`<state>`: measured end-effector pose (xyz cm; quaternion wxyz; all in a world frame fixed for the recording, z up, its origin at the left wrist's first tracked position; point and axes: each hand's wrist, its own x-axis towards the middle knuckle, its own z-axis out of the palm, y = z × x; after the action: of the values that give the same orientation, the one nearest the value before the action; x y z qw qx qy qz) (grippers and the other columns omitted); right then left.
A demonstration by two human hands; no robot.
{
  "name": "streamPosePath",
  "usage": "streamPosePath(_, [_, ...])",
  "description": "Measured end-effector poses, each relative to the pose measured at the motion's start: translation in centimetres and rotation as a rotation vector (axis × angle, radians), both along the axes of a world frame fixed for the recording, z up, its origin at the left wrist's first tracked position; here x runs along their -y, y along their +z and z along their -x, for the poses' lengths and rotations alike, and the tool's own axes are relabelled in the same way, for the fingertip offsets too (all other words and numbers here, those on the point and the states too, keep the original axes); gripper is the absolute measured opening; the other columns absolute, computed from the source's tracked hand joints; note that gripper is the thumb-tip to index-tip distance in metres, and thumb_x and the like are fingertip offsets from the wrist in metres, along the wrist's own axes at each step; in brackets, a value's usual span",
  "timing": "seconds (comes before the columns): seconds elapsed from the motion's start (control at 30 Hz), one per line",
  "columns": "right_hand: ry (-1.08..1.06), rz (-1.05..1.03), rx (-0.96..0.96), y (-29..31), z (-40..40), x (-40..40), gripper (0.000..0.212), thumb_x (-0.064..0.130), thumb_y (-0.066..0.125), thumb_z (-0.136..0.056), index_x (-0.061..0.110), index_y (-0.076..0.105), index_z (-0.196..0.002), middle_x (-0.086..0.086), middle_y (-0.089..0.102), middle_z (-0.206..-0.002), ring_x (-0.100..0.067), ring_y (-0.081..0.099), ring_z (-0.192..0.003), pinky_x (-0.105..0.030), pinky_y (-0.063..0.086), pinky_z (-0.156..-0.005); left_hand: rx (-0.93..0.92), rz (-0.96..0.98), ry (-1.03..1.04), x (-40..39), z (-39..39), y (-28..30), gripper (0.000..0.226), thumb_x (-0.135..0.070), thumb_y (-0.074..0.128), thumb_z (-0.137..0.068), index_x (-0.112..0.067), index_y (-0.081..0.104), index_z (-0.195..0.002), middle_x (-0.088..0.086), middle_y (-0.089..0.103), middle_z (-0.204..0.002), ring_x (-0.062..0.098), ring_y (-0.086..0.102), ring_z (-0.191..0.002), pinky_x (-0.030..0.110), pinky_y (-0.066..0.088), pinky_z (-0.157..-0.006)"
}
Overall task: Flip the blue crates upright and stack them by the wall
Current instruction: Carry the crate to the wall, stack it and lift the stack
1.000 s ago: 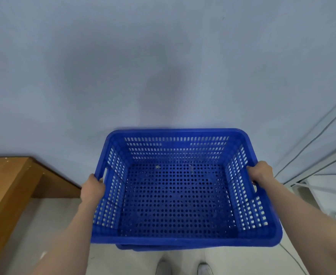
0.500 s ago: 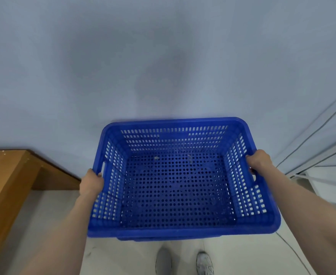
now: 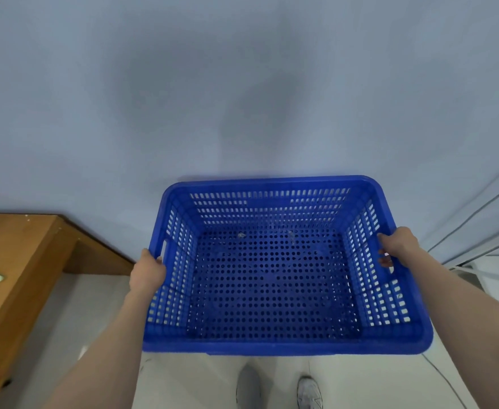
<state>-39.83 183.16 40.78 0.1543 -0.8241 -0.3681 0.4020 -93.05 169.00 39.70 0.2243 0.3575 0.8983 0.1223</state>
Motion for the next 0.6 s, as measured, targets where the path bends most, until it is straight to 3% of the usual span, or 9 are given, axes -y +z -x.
streamPosePath(0.1, [-0.011, -0.053, 0.016, -0.4, -0.1, 0.8, 0.027, 0.022, 0.056, -0.095, -0.003, 0.048, -0.103, -0.027, 0.063, -0.078, -0.039, 0.062, -0.057, -0.055, 0.058, -0.058, -0.014, -0.003, 0.018, 0.4, 0.0, -0.3, 0.017, -0.024, 0.044, -0.099, -0.009, 0.040, -0.102, 0.019, 0.059, -0.092, 0.037, 0.058, -0.079, 0.044, 0.049, -0.068])
streamPosePath(0.2, [0.058, -0.110, 0.119, -0.1, 0.1, 1.6, 0.027, 0.026, 0.054, -0.093, -0.001, 0.054, -0.095, -0.021, 0.064, -0.067, -0.035, 0.064, -0.053, -0.037, 0.054, -0.050, -0.029, -0.019, -0.001, 0.7, -0.1, -0.3, 0.014, -0.022, 0.046, -0.097, -0.011, 0.038, -0.100, 0.015, 0.059, -0.085, 0.034, 0.058, -0.072, 0.041, 0.049, -0.061])
streamPosePath(0.27, [0.093, -0.145, 0.192, 0.0, 0.3, 1.9, 0.030, 0.029, 0.053, -0.093, -0.002, 0.055, -0.094, -0.019, 0.064, -0.073, -0.034, 0.063, -0.059, -0.030, 0.047, -0.053, -0.025, -0.016, -0.017, 0.6, 0.1, -0.4, 0.014, -0.022, 0.046, -0.097, -0.011, 0.039, -0.100, 0.014, 0.060, -0.084, 0.034, 0.059, -0.070, 0.042, 0.051, -0.060])
streamPosePath(0.37, [0.118, -0.197, 0.229, -0.3, 0.5, 2.0, 0.029, 0.029, 0.052, -0.093, 0.000, 0.054, -0.090, -0.017, 0.060, -0.085, -0.034, 0.058, -0.072, -0.033, 0.045, -0.064, -0.069, -0.053, -0.021, 0.6, 0.2, -0.9, 0.017, -0.026, 0.045, -0.098, -0.010, 0.041, -0.099, 0.015, 0.060, -0.082, 0.035, 0.059, -0.068, 0.045, 0.052, -0.062])
streamPosePath(0.6, [0.108, -0.219, 0.252, -0.6, 0.6, 1.6, 0.030, 0.029, 0.053, -0.094, 0.000, 0.052, -0.084, -0.018, 0.058, -0.083, -0.034, 0.055, -0.072, -0.034, 0.043, -0.065, -0.124, -0.114, -0.021, 0.1, 0.5, -1.6, 0.022, -0.030, 0.045, -0.099, -0.009, 0.041, -0.095, 0.016, 0.061, -0.083, 0.036, 0.060, -0.069, 0.047, 0.055, -0.064])
